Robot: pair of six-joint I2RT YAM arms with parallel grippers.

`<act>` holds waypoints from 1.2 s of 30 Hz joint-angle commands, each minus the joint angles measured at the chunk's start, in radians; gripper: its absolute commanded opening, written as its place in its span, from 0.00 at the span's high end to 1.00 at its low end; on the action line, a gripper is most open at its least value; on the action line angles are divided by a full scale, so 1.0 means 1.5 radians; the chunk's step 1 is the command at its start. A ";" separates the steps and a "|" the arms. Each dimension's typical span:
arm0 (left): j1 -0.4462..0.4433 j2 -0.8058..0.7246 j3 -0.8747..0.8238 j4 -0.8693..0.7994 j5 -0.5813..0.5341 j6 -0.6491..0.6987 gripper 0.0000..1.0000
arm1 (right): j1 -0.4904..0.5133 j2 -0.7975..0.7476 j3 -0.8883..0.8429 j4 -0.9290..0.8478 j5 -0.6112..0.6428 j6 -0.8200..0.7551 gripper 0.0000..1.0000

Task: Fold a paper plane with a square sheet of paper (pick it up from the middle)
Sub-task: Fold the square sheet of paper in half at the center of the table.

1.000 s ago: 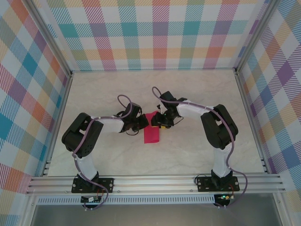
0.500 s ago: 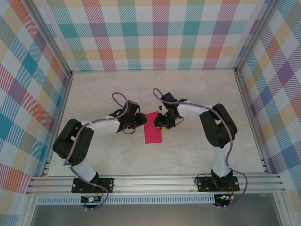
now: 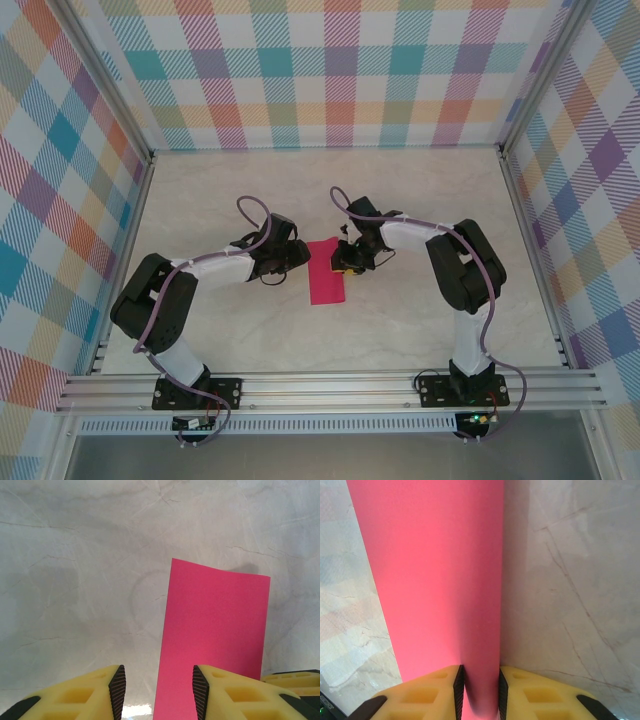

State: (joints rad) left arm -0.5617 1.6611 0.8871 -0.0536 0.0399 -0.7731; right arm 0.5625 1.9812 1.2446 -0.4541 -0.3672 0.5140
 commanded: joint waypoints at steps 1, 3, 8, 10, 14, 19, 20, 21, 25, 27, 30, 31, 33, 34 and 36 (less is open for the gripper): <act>-0.009 -0.004 -0.001 -0.008 0.003 0.003 0.58 | -0.002 0.011 -0.025 0.016 -0.004 -0.014 0.74; -0.009 -0.004 -0.003 -0.003 0.009 0.003 0.58 | -0.008 0.010 -0.034 0.029 -0.017 -0.011 0.74; -0.009 0.002 -0.005 0.011 0.027 0.002 0.60 | -0.024 0.007 -0.054 0.070 -0.072 -0.006 0.75; -0.009 0.004 -0.006 0.018 0.035 0.002 0.60 | -0.029 0.008 -0.060 0.082 -0.086 -0.003 0.75; -0.009 0.010 -0.007 0.028 0.047 0.000 0.62 | -0.042 0.008 -0.074 0.101 -0.107 -0.002 0.76; -0.009 0.022 -0.005 0.044 0.068 -0.002 0.63 | -0.055 0.007 -0.086 0.121 -0.127 -0.003 0.79; -0.009 0.025 -0.005 0.048 0.073 -0.002 0.64 | -0.057 0.008 -0.089 0.125 -0.132 -0.006 0.79; -0.009 0.029 -0.005 0.054 0.078 -0.004 0.64 | -0.059 0.007 -0.091 0.128 -0.138 -0.008 0.79; -0.009 0.046 -0.003 0.076 0.106 -0.004 0.68 | -0.063 0.010 -0.094 0.134 -0.145 -0.014 0.79; -0.010 0.058 0.000 0.087 0.122 -0.005 0.70 | -0.064 0.011 -0.095 0.134 -0.143 -0.015 0.79; -0.009 0.071 0.004 0.095 0.135 -0.006 0.72 | -0.065 0.011 -0.093 0.128 -0.135 -0.013 0.78; -0.010 0.073 0.004 0.098 0.136 -0.007 0.73 | -0.064 0.012 -0.091 0.124 -0.128 -0.012 0.78; -0.009 0.073 0.003 0.101 0.135 -0.008 0.73 | -0.064 0.015 -0.087 0.114 -0.115 -0.011 0.76; -0.010 0.073 0.003 0.101 0.134 -0.009 0.73 | -0.064 0.017 -0.084 0.108 -0.107 -0.009 0.76; -0.009 0.070 0.001 0.101 0.130 -0.008 0.72 | -0.064 0.025 -0.075 0.091 -0.085 -0.008 0.75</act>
State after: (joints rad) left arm -0.5617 1.7626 0.8871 0.0669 0.2211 -0.7742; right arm 0.4709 1.9774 1.1286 -0.2775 -0.5938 0.5148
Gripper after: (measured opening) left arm 0.276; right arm 0.242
